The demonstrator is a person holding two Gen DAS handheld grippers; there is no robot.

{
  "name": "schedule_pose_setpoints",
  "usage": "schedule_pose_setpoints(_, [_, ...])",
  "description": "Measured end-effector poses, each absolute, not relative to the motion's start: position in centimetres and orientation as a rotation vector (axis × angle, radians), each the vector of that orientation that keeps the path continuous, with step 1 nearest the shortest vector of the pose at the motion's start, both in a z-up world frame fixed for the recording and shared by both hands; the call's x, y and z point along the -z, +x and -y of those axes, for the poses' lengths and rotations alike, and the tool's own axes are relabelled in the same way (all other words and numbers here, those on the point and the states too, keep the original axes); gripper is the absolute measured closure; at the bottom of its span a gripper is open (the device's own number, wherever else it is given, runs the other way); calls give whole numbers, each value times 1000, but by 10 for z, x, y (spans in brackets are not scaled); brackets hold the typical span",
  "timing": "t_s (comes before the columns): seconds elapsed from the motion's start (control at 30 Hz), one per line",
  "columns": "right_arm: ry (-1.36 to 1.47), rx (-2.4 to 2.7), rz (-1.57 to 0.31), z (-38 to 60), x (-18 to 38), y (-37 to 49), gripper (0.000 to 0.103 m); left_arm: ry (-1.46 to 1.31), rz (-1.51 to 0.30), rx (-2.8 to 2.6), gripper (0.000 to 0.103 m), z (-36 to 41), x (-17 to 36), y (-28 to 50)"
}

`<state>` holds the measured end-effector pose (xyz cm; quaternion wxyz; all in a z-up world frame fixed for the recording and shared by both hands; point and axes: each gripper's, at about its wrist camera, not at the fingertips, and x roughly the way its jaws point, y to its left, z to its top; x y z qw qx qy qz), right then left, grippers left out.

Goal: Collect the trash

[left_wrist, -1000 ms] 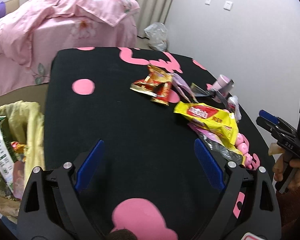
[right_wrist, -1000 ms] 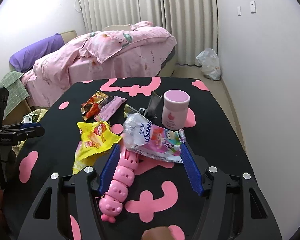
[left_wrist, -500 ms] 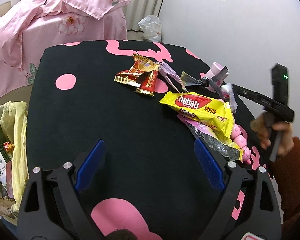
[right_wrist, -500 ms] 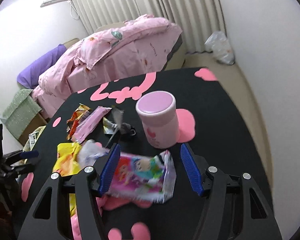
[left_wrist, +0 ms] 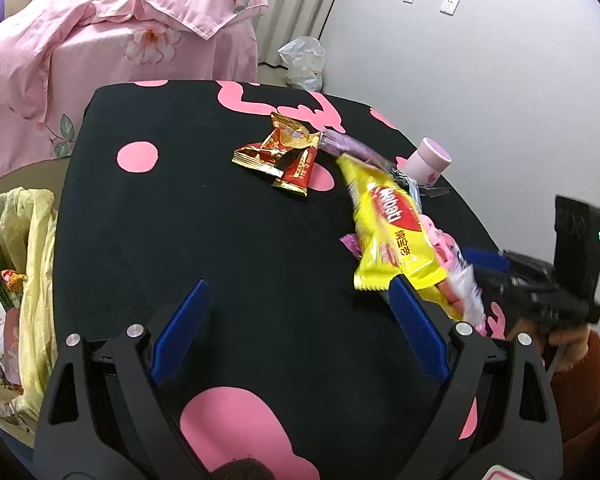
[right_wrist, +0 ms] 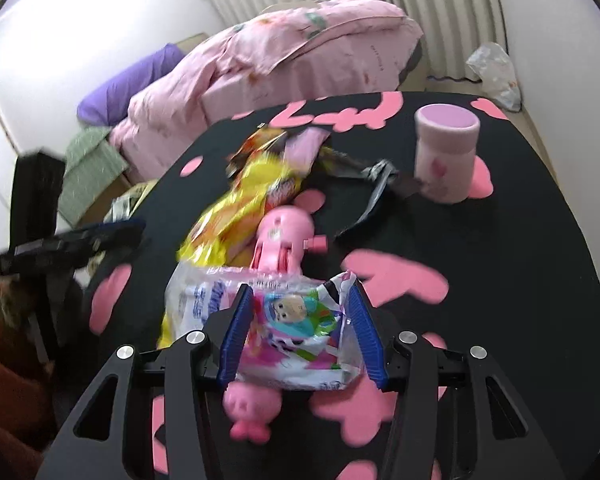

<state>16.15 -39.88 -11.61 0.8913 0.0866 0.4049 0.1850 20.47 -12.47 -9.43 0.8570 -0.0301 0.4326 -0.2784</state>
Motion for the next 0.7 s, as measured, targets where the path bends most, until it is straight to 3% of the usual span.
schedule_pose_setpoints(0.33, [104, -174, -731, 419, 96, 116, 56, -92, -885, 745, 16, 165, 74, 222])
schedule_pose_setpoints(0.53, [116, -13, -650, 451, 85, 106, 56, 259, -711, 890, 16, 251, 59, 232])
schedule_pose_setpoints(0.7, [171, -4, -664, 470, 95, 105, 56, 422, -719, 1013, 16, 307, 66, 261])
